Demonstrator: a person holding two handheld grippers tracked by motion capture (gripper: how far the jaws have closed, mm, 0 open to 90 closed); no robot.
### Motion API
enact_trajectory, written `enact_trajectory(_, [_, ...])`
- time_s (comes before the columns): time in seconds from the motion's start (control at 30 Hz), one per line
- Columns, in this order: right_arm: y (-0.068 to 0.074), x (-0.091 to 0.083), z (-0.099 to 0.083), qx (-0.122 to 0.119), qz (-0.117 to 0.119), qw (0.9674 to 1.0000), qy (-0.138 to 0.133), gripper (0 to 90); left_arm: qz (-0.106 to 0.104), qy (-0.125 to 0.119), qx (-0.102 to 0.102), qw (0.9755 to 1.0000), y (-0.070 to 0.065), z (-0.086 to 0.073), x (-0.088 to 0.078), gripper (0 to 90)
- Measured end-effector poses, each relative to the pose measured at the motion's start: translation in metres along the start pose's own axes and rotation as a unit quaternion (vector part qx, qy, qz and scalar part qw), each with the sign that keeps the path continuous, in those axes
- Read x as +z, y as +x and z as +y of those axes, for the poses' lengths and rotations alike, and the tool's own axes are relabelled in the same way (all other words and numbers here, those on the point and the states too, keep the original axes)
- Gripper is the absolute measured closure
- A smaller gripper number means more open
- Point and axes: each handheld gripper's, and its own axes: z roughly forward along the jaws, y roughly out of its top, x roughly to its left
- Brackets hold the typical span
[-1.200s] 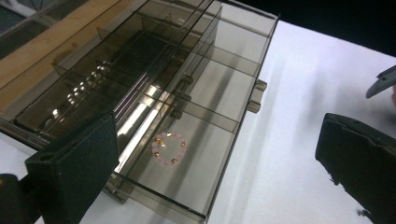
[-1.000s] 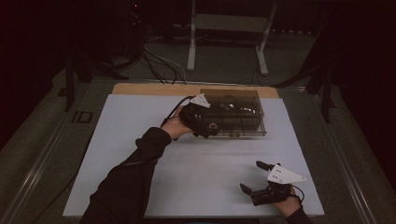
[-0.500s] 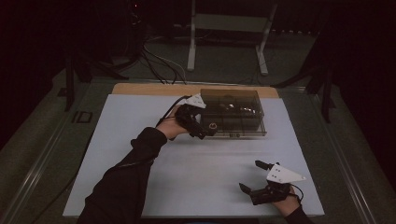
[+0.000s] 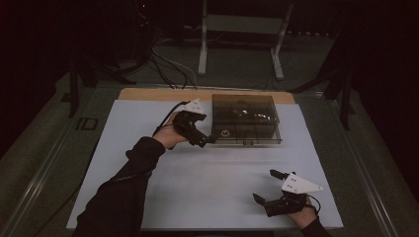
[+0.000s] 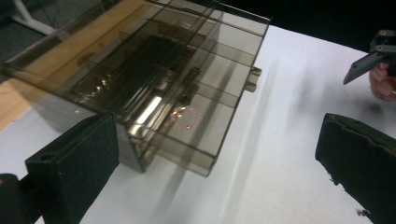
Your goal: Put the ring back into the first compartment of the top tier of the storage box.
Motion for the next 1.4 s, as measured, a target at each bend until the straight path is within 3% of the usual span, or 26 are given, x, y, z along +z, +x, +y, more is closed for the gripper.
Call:
enact_trajectory(0.83, [0.001, 0.002, 0.0, -0.002, 0.002, 1.0, 0.003, 0.0, 0.041, -0.011, -0.023, 0.9988, 0.005, -0.041, -0.054, 1.3])
enact_trajectory(1.4, [0.001, 0.003, 0.0, -0.003, 0.003, 1.0, 0.005, 0.0, 0.054, -0.023, -0.041, 0.9974, -0.008, -0.075, -0.077, 1.3])
